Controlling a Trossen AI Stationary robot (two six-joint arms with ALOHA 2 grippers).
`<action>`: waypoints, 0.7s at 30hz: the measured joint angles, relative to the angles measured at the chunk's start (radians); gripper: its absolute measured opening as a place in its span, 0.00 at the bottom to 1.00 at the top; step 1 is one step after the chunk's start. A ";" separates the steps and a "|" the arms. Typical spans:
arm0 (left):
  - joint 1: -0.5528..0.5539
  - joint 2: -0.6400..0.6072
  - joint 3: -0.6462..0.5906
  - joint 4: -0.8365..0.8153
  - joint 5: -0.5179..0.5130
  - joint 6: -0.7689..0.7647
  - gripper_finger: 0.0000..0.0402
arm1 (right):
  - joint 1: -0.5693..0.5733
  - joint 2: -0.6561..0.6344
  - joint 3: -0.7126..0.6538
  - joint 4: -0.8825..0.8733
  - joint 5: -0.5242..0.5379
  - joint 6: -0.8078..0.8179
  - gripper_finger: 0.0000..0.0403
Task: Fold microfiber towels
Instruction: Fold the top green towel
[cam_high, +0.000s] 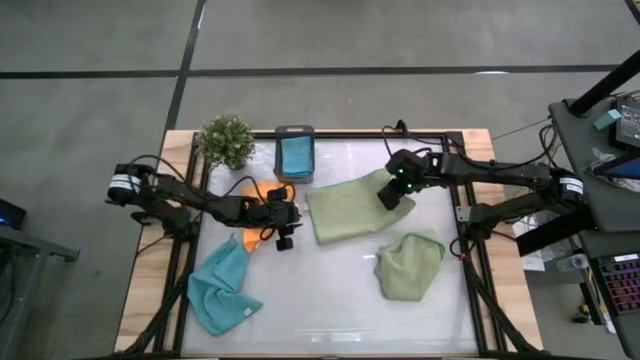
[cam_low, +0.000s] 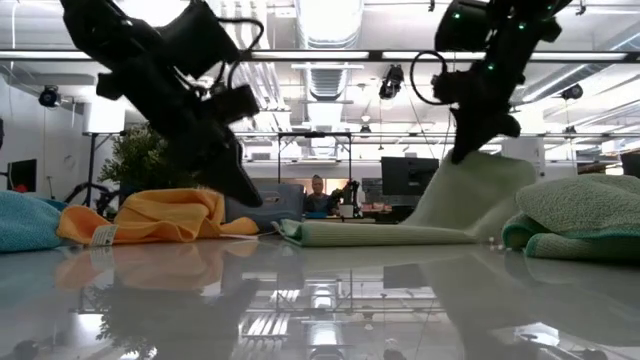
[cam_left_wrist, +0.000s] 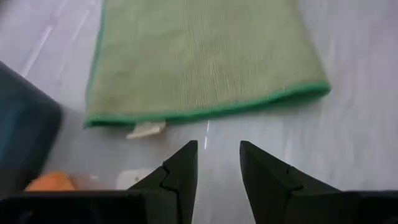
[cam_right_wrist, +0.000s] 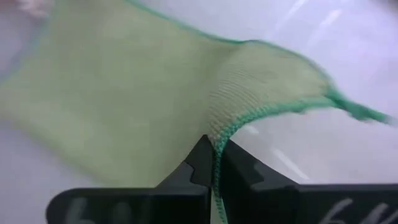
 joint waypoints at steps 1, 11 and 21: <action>0.000 0.016 0.000 0.010 0.002 0.000 0.26 | 0.003 0.011 0.000 0.033 -0.048 0.000 0.02; 0.001 0.124 0.001 0.090 0.029 0.003 0.26 | 0.028 0.181 0.005 0.298 -0.209 0.039 0.02; 0.002 0.170 0.002 0.155 0.038 0.001 0.26 | 0.055 0.357 0.103 0.417 -0.236 0.036 0.02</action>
